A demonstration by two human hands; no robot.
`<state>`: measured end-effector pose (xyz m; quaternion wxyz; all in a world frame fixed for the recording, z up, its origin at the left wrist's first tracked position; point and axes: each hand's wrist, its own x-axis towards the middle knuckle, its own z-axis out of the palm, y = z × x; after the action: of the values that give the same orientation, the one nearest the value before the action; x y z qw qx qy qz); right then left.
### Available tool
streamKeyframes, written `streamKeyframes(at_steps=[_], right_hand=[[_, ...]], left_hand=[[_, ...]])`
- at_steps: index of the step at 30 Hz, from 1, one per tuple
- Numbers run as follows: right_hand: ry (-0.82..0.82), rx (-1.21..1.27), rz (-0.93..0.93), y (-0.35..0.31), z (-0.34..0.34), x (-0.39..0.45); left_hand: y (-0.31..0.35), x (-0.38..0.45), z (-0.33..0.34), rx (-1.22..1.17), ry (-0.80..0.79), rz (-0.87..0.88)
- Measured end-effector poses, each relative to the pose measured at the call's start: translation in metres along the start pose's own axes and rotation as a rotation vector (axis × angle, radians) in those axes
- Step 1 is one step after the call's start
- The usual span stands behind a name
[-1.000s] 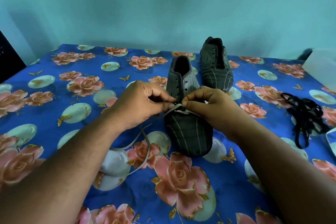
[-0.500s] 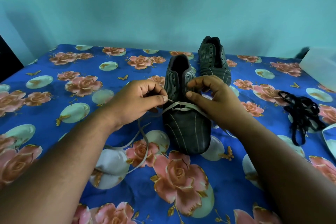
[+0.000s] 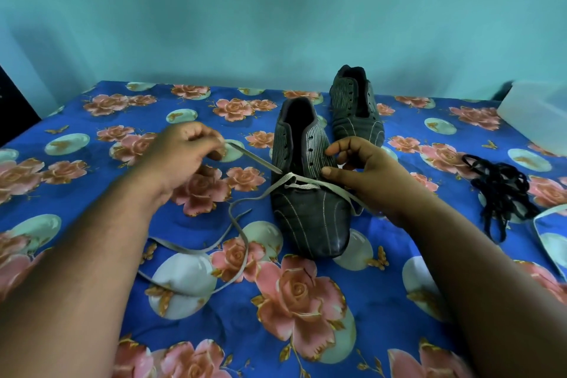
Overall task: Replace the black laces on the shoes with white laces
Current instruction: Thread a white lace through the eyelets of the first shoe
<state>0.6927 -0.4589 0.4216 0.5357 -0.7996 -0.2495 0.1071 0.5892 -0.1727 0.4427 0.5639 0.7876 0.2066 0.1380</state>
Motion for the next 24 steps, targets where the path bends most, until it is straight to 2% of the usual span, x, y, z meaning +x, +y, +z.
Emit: streamKeyframes(at_steps=[4,6,8,11,13,17,20,22,24], right_hand=[[0.004,0.037,0.013,0.0,0.0,0.0],[0.005,0.046,0.019,-0.002,0.0,0.0],[0.002,0.085,0.03,-0.003,0.001,-0.001],[0.003,0.119,0.046,-0.003,0.001,-0.002],[0.0,0.122,0.049,-0.003,0.0,-0.001],[0.005,0.134,0.051,-0.001,0.001,0.0],[-0.007,0.129,0.059,0.002,0.001,0.002],[-0.017,0.157,0.076,0.002,0.0,0.003],[-0.024,0.167,0.091,0.002,-0.001,0.003]], left_hand=[[-0.021,0.029,-0.017,0.217,0.402,0.043],[-0.024,0.028,-0.014,0.367,0.456,0.116],[-0.02,0.019,-0.001,0.436,0.315,0.254],[-0.005,-0.007,0.025,0.322,-0.108,0.422],[-0.002,-0.016,0.036,0.285,-0.314,0.485],[-0.004,-0.016,0.041,0.289,-0.353,0.516],[0.0,-0.015,0.034,0.145,-0.287,0.366],[-0.004,-0.006,0.024,0.347,-0.082,0.376],[-0.014,0.009,0.004,0.514,0.165,0.287]])
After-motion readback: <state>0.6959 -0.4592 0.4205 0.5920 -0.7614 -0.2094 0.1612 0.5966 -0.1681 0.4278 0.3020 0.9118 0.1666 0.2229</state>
